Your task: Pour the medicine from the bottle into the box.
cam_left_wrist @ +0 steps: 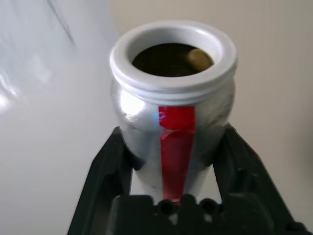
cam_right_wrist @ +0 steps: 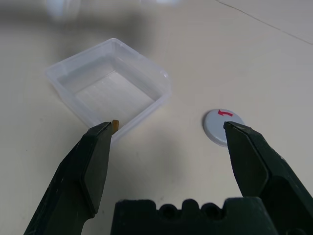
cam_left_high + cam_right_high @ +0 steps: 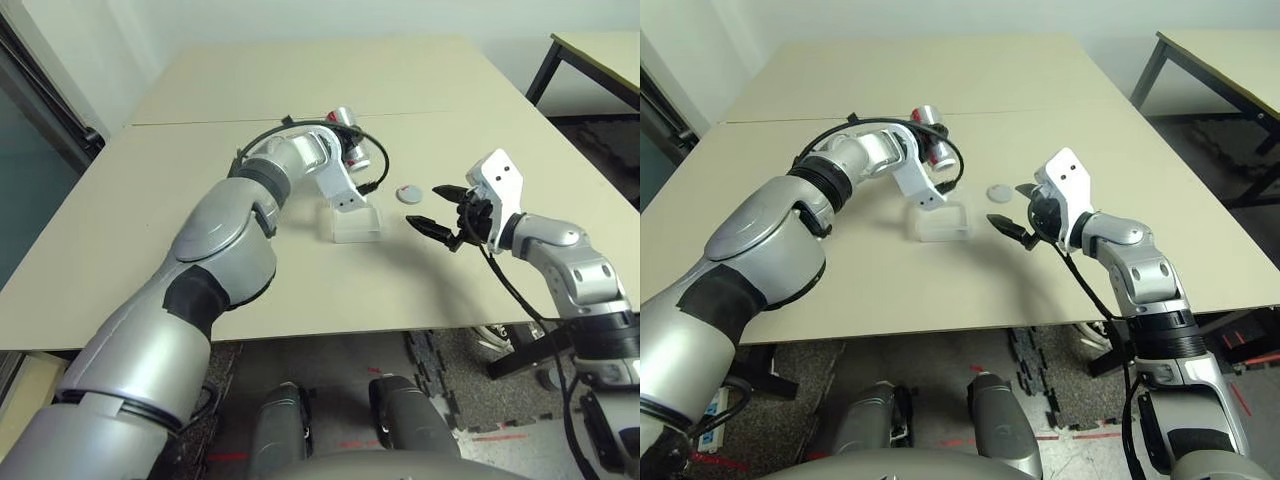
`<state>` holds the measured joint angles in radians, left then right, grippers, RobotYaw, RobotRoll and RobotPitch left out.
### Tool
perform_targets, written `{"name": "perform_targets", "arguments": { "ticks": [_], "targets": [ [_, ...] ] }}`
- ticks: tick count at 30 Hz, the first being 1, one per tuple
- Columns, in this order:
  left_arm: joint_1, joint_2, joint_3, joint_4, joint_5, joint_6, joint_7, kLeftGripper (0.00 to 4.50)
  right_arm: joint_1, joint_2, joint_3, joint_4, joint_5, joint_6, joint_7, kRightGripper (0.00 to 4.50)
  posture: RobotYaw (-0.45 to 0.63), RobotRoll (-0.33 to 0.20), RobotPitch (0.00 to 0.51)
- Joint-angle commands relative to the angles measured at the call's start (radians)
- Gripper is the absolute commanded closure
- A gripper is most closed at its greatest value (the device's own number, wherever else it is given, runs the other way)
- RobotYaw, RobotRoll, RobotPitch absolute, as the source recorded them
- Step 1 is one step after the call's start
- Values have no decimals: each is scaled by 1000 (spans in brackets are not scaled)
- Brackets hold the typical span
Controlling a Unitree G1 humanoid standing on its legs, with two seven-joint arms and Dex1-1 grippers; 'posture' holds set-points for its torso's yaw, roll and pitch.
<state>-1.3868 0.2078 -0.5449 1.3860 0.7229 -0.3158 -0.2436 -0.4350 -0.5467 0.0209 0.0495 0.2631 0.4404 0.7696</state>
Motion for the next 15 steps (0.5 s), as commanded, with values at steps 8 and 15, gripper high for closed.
{"name": "perform_targets", "arguments": {
  "ticks": [8,15],
  "targets": [
    [149,37,638,-35,-594,268,-67,2049,-71,74,-105,126,33,-18,-100,0,-115,0,34],
    [242,22,764,-51,-705,295,-32,2049,-107,99,-136,204,17,-41,-175,0,-87,0,48]
  ]
}}
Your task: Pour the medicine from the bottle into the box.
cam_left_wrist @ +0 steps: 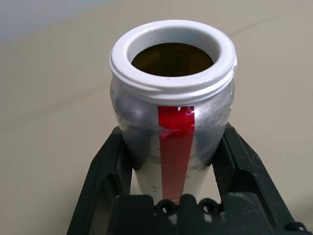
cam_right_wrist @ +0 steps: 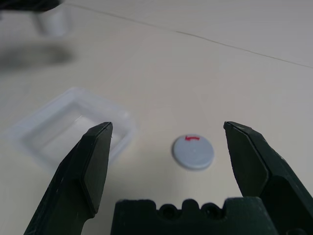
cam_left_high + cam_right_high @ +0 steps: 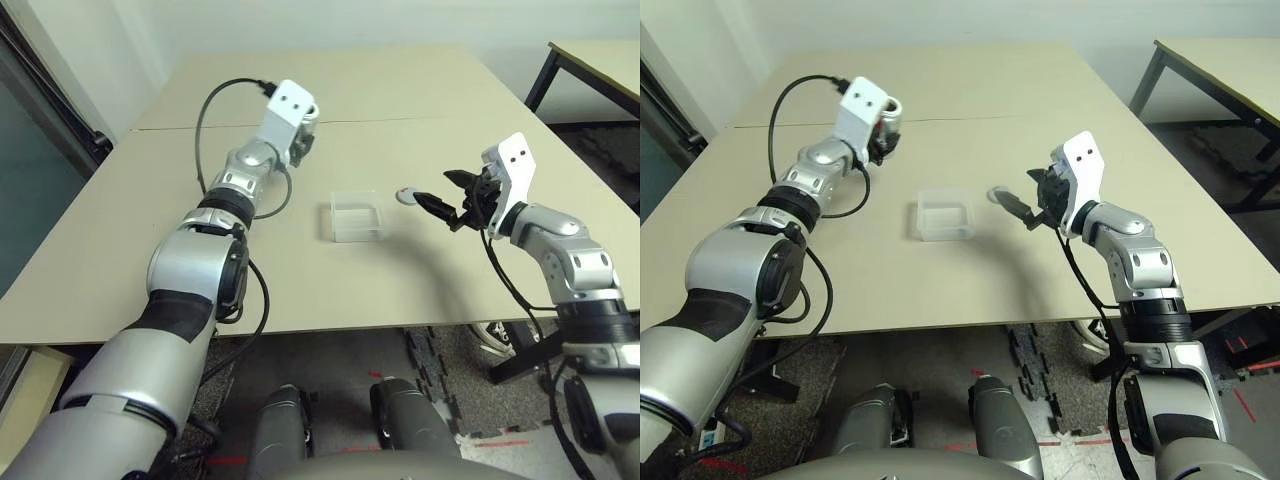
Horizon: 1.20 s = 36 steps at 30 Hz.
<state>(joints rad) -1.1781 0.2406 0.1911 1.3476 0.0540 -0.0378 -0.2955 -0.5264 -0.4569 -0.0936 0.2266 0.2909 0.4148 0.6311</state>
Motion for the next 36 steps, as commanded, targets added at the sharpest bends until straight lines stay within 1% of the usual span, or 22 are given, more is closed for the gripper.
{"name": "perform_targets", "arguments": {
  "ticks": [1,7,12,19,28,29,32,33,36],
  "targets": [
    [42,-13,33,-14,-41,19,24,2049,-18,11,-23,32,-13,-18,-46,0,-87,0,48],
    [97,-28,26,-16,-35,18,30,2049,-13,41,-23,9,-8,-9,-103,0,-97,0,58],
    [131,-35,2,-18,-14,15,28,2049,12,68,-17,-26,-4,-2,-128,0,-105,0,65],
    [150,-30,-25,-20,0,5,30,2049,33,88,-12,-59,0,11,-140,0,-105,0,74],
    [158,-24,-45,-27,7,-10,31,2049,24,100,-13,-53,4,10,-141,0,-96,0,74],
    [158,-23,-47,-28,6,-14,31,1275,23,102,-12,-52,4,9,-141,0,-95,0,75],
    [158,-20,-54,-30,6,-27,31,127,20,106,-11,-50,5,9,-139,0,-92,0,75],
    [158,-19,-56,-31,6,-32,30,15,19,108,-11,-49,5,9,-138,0,-90,0,75],
    [159,-16,-61,-32,7,-44,27,15,17,112,-9,-49,5,10,-137,0,-86,0,75]
  ]
}}
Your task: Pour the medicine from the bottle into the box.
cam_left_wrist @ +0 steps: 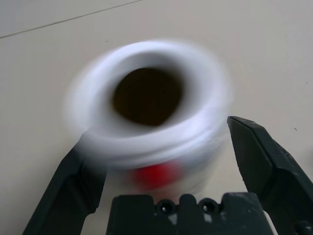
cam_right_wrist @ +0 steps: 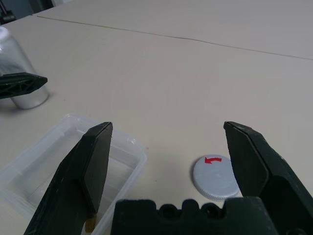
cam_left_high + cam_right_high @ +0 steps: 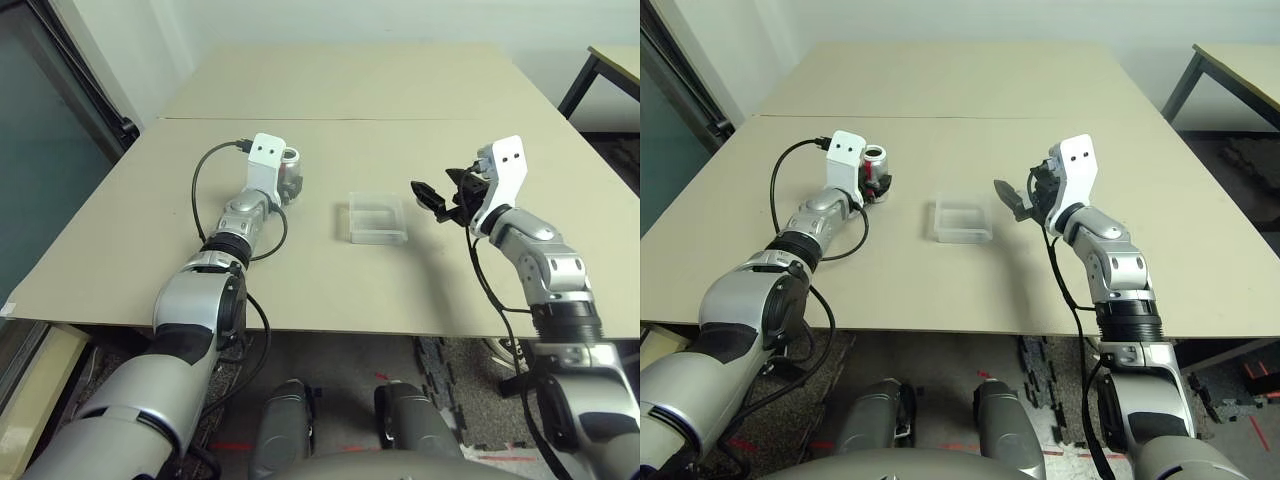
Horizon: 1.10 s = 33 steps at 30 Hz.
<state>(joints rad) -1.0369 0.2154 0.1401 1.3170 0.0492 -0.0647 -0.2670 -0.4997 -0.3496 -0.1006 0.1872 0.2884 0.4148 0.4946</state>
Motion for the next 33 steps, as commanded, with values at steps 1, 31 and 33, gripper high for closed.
{"name": "perform_targets", "arguments": {
  "ticks": [1,31,33],
  "targets": [
    [18,10,-10,-2,11,-21,-2,15,-12,6,-1,-7,7,10,1,0,-81,0,74],
    [43,16,15,-60,-38,-70,-43,15,-9,32,5,-7,15,18,9,0,-35,0,83],
    [56,15,19,-77,-46,-72,-49,15,-9,34,3,-6,17,18,8,0,-35,0,83]
  ]
}}
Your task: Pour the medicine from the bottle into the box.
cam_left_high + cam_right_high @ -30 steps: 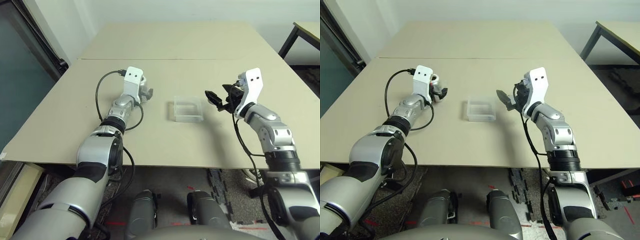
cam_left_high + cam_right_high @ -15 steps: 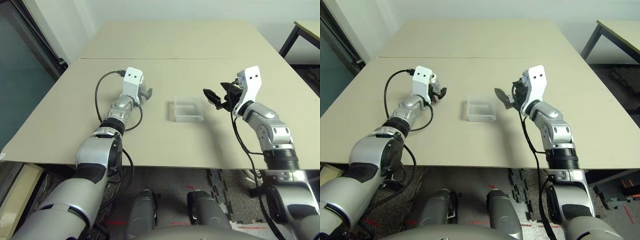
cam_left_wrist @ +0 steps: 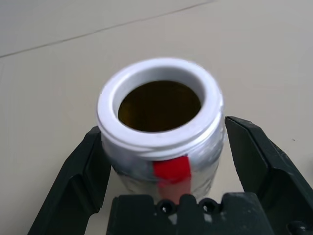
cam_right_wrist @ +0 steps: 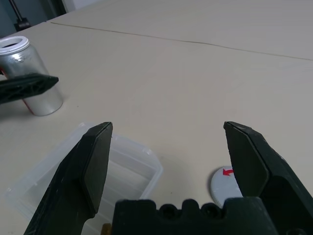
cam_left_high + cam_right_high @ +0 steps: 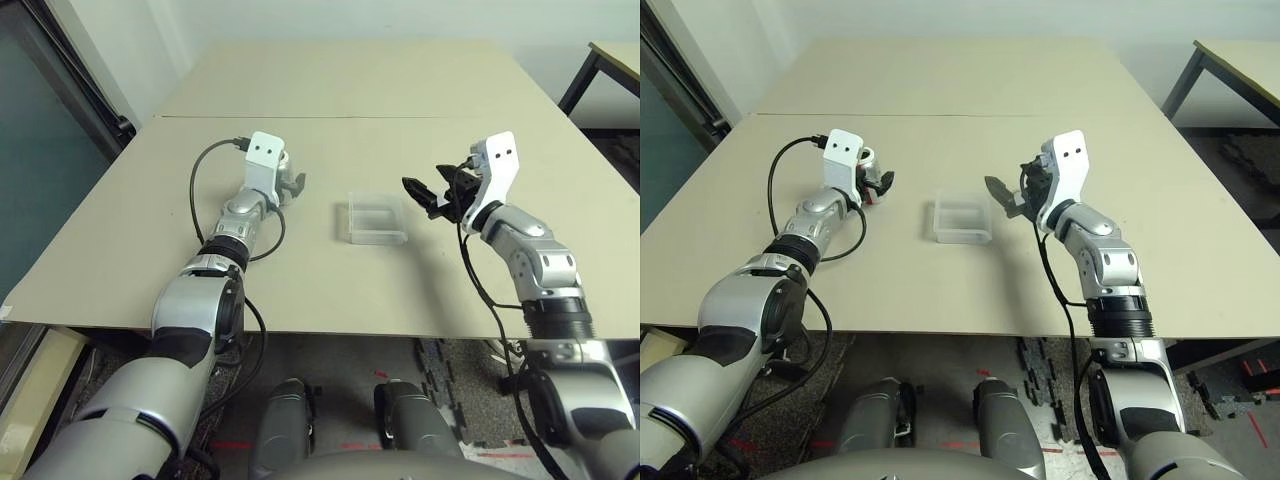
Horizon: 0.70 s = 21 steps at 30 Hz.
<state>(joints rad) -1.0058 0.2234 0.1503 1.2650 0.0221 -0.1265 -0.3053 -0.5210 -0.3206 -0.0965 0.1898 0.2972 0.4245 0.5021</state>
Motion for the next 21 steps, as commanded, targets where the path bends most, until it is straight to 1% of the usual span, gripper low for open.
{"name": "perform_targets", "arguments": {
  "ticks": [1,4,10,15,21],
  "targets": [
    [31,8,10,-31,-23,-11,-11,15,13,6,-2,-9,9,9,0,0,-35,0,83],
    [51,9,14,-58,-37,-5,-21,15,16,8,-3,-13,11,13,-2,0,-13,0,88],
    [98,14,24,-136,-71,19,-34,15,22,9,-5,-19,14,19,-4,0,-7,0,95],
    [164,8,22,-245,-91,58,-46,15,30,9,-6,-27,18,25,-7,0,2,0,104],
    [252,-17,2,-412,-112,151,-70,15,39,11,-9,-27,21,26,-9,0,13,0,105]
  ]
}}
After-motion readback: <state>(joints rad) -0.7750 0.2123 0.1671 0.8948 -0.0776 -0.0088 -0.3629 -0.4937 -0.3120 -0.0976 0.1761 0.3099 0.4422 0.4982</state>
